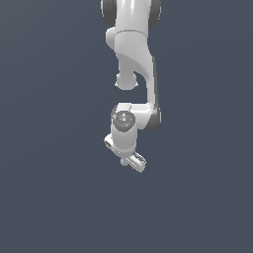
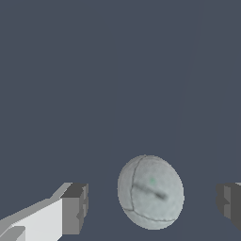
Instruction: Pick up the object and move it to a goal position.
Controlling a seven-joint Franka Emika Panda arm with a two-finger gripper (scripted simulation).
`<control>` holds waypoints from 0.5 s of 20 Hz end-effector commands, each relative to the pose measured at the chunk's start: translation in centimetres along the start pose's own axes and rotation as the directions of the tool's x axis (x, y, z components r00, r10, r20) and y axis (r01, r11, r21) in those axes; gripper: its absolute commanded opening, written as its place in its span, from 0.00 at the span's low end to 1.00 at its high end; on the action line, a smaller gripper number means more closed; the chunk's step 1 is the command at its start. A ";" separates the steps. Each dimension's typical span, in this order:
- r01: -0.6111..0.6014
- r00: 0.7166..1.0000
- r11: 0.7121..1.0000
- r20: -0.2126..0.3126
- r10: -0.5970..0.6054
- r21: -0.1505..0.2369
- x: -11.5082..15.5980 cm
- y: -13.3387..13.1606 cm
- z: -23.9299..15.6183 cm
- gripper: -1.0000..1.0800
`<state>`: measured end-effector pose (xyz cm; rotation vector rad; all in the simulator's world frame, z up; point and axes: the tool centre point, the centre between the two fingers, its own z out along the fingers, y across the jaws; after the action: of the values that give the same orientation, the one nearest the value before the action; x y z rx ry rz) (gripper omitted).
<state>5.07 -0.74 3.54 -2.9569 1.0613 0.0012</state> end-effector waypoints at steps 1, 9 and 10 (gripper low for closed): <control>-0.001 1.000 1.000 0.000 0.001 0.000 0.0 0.0 1.0 0.96; -0.001 1.000 1.000 -0.001 0.001 0.000 0.1 -0.1 1.4 0.00; -0.001 1.000 1.000 -0.001 0.001 0.000 0.1 -0.1 1.4 0.00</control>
<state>5.18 -0.73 2.10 -2.9563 1.0629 0.0007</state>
